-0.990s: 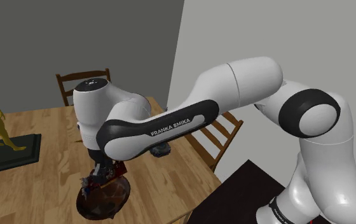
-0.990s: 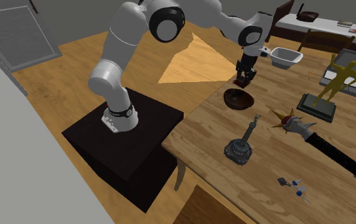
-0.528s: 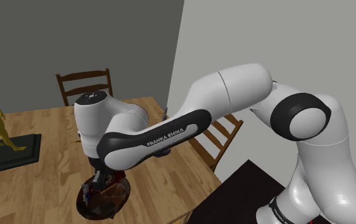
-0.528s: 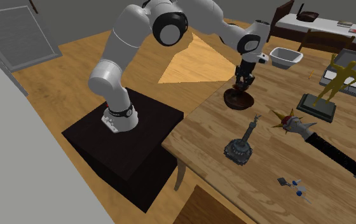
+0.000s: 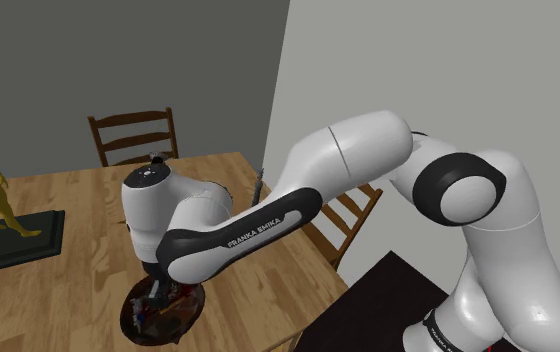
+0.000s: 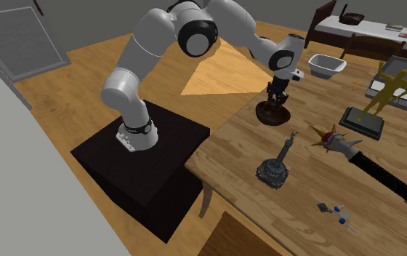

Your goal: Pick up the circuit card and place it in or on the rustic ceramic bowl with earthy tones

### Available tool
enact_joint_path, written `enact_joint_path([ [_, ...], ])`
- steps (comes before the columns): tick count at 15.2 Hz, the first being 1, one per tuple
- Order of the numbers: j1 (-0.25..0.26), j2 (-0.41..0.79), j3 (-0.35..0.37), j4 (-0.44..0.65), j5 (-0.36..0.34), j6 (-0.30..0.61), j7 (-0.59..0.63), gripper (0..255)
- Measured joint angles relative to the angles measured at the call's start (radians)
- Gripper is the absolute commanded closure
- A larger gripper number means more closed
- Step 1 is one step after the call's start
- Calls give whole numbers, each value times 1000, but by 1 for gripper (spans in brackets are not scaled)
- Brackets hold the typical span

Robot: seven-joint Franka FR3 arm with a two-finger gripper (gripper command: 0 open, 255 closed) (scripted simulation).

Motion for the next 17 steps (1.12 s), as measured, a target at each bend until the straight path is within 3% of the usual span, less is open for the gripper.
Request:
enact_joint_path([
  [6, 1, 8, -2, 1, -2, 7, 1, 255],
  [7, 1, 8, -2, 1, -2, 7, 1, 0],
  [13, 1, 8, -2, 1, -2, 7, 1, 0],
  [17, -5, -42, 9, 19, 13, -59, -9, 0],
])
